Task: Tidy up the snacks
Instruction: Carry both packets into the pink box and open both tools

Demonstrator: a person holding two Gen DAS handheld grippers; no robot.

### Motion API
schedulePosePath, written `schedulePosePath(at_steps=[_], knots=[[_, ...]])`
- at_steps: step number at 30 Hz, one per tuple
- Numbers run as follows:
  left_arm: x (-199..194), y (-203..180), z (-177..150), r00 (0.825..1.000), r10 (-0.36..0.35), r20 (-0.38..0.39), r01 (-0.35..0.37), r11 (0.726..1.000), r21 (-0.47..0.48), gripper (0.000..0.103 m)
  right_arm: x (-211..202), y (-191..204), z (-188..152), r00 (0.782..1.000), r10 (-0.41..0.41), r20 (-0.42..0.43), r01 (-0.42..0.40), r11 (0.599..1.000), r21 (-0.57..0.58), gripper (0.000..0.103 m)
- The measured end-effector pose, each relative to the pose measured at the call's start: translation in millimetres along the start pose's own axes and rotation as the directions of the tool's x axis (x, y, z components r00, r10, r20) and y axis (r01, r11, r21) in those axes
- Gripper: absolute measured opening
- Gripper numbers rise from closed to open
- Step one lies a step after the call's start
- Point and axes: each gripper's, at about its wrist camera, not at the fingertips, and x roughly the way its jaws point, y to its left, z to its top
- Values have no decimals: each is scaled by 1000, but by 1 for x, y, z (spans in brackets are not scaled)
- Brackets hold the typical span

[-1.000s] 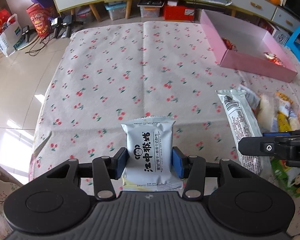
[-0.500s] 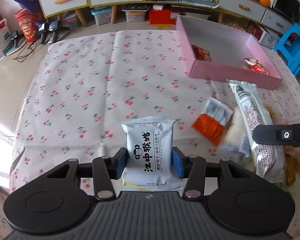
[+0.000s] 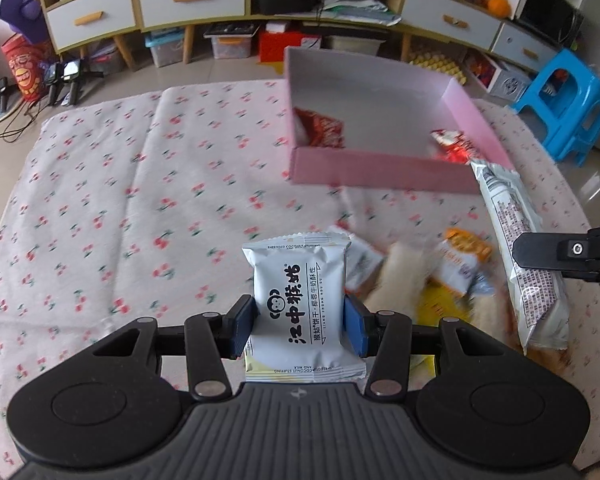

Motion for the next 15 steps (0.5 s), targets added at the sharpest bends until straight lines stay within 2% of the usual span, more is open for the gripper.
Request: schedulePosePath(at_steps=[6,15], knots=[[0,-17,11,998,-31,46,32,999,-27,44,-8,-27,15,999,-13,43,10,998,56,32],[13,-32,38,990,-68,122,76,995,-64,44,-5,-47,44,994,15,109,-26,994,103,32]])
